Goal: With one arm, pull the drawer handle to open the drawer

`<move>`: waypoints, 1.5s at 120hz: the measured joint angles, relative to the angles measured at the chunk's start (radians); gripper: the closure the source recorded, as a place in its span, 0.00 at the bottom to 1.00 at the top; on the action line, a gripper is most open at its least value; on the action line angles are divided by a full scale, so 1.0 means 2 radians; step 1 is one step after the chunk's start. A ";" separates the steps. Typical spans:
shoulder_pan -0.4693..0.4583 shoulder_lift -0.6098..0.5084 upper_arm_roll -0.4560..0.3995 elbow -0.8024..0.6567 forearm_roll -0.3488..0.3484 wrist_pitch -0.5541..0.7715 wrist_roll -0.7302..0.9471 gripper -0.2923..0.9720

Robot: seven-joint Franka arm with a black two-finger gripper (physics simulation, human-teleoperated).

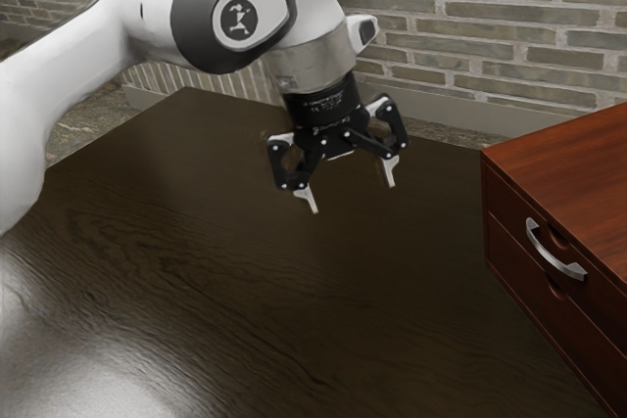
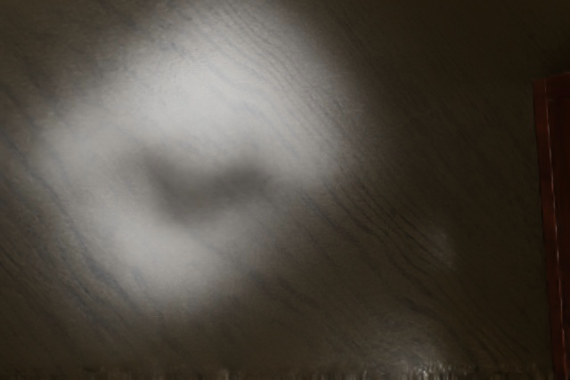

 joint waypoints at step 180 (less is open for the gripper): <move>-0.105 -0.005 0.001 -0.208 -0.037 0.426 -0.186 0.23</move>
